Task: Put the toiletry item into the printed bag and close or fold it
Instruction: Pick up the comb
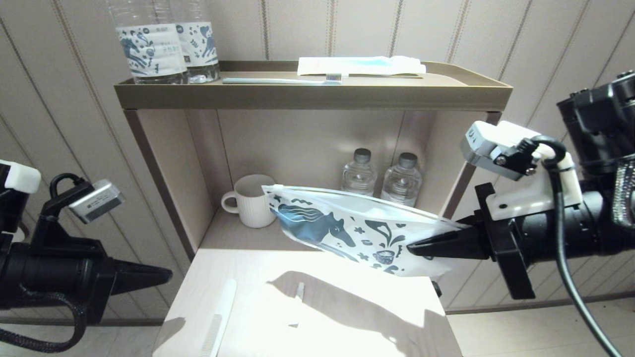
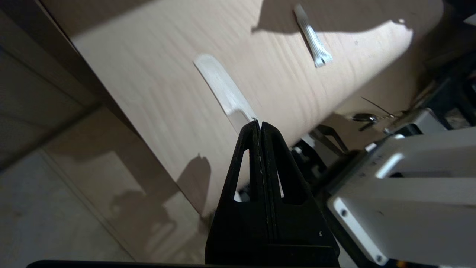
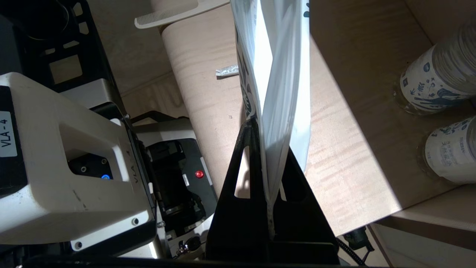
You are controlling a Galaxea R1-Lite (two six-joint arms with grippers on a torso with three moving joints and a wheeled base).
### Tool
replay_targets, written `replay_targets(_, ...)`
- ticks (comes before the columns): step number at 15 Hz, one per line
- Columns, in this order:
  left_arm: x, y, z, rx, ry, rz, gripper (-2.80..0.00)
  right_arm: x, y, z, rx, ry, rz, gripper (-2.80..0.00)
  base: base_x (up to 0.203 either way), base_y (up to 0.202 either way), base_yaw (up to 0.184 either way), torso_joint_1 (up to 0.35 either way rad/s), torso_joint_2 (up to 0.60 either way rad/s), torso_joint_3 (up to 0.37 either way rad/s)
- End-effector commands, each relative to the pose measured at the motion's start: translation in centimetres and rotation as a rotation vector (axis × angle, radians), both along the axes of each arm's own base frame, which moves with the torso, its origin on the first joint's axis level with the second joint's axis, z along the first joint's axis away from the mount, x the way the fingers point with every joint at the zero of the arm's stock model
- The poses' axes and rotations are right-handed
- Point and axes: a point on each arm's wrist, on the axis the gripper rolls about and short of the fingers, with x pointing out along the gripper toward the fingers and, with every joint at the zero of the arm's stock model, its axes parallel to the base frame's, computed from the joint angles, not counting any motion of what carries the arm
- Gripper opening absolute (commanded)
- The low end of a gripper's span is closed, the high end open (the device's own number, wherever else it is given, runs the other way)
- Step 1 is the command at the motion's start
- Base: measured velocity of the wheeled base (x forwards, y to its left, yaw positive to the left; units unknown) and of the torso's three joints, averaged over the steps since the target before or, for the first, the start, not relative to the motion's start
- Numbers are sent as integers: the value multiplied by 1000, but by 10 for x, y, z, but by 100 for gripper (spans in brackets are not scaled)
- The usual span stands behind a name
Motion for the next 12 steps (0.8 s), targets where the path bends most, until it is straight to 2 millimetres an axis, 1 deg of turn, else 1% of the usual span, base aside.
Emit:
replay_targets(1, -17, 2, 0, -12, 43, 9, -280, -5, -3, 0, 2, -4, 3, -280, 0, 0, 0, 0, 0, 0)
replay_targets(3, -28, 2, -8, -69, 247, 69, -280, -8, -4, -3, -2, 4, 3, -280, 0, 0, 0, 0, 0, 0)
replay_targets(6, -42, 1, -17, -252, 500, 101, -280, -10, -6, -5, -4, 11, 1, -280, 0, 0, 0, 0, 0, 0)
replay_targets(8, -49, 1, -26, -321, 588, 75, -280, -12, -7, -5, -3, 10, 1, -280, 0, 0, 0, 0, 0, 0)
replay_targets(9, -50, 0, -30, -336, 614, 66, -280, -13, -7, -6, -3, 10, 1, -280, 0, 0, 0, 0, 0, 0)
replay_targets(11, -55, 1, -46, -338, 670, 71, -280, -14, -8, -6, -3, 9, 0, -280, 0, 0, 0, 0, 0, 0)
replay_targets(12, -57, 1, -51, -339, 668, 73, 0, -15, -9, -6, -2, 9, 0, -280, 0, 0, 0, 0, 0, 0)
